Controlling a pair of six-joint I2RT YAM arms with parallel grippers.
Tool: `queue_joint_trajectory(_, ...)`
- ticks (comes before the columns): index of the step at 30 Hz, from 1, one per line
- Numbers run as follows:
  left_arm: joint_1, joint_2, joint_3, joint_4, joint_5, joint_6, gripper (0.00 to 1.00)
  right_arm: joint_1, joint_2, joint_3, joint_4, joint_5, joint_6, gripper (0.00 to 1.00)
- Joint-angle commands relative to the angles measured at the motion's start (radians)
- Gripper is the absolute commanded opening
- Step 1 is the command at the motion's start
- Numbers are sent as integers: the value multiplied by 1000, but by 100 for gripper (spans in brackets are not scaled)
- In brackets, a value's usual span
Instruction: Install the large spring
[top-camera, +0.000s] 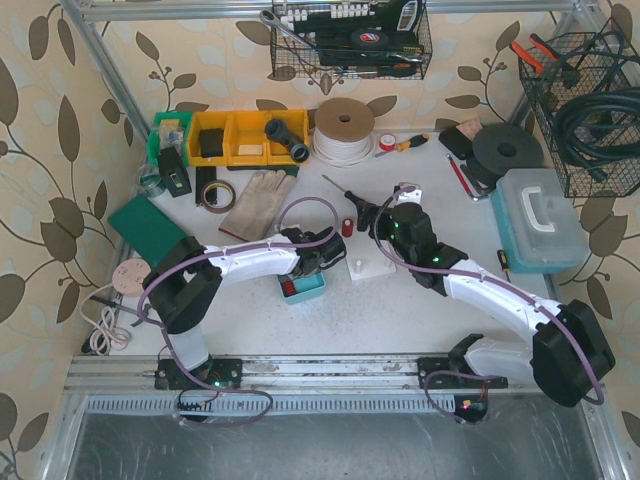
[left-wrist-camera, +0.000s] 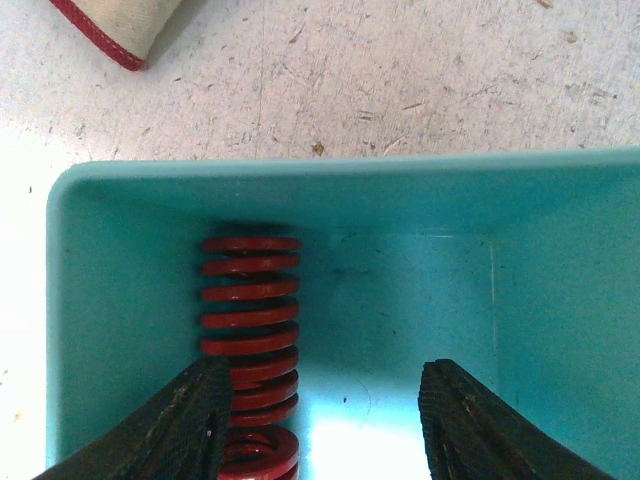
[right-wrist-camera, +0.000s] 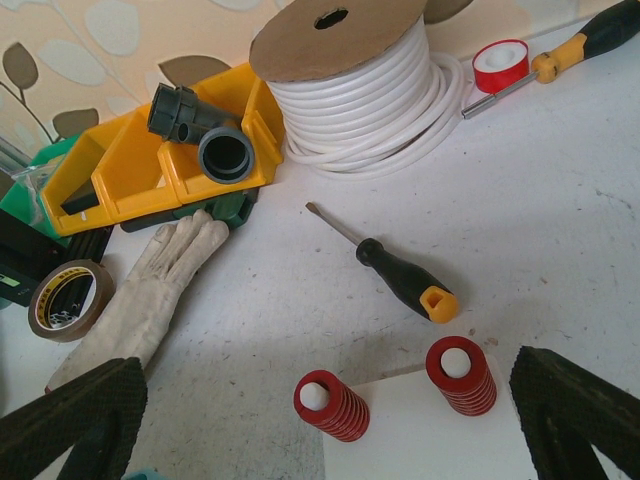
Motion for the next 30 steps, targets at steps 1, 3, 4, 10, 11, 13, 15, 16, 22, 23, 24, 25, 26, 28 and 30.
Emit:
queue_joint_trajectory(1,-6,17,44,-55,-57,-41,56,-2,15,9,-7,-17,9,97)
queue_joint_trajectory(3,-6,30,58,-68,-59,-44,56,-2,20,13,-11,-21,8,97)
queue_joint_trajectory(4,-6,37,64,-74,-59,-46,56,-1,22,14,-13,-22,8,97)
queue_joint_trajectory(10,-6,73,94,-108,-70,-59,57,-2,33,23,-22,-29,5,96)
queue_joint_trajectory(11,-6,79,103,-123,-75,-61,57,-2,34,24,-23,-29,5,96)
queue_joint_trajectory(13,-6,93,130,-160,-88,-66,57,-2,39,27,-24,-33,3,96)
queue_joint_trajectory(15,-7,105,167,-202,-105,-80,56,-2,43,31,-25,-39,3,96)
queue_joint_trajectory(16,-7,111,177,-221,-110,-85,56,-2,46,32,-26,-42,2,96)
queue_joint_trajectory(22,-8,119,185,-218,-98,-98,56,-2,50,36,-29,-45,-2,96)
queue_joint_trajectory(23,-8,122,181,-208,-91,-97,56,-2,49,36,-29,-45,-2,96)
queue_joint_trajectory(24,-8,126,180,-204,-86,-97,56,-2,49,36,-30,-45,-2,96)
queue_joint_trajectory(25,-8,131,181,-206,-83,-98,56,-2,50,36,-30,-45,-3,96)
queue_joint_trajectory(26,-8,134,183,-209,-82,-100,56,-1,52,36,-30,-45,-3,96)
queue_joint_trajectory(28,-8,135,183,-216,-82,-103,56,-2,51,38,-30,-47,-3,96)
queue_joint_trajectory(30,-8,133,182,-223,-85,-107,56,-2,53,38,-30,-49,-4,96)
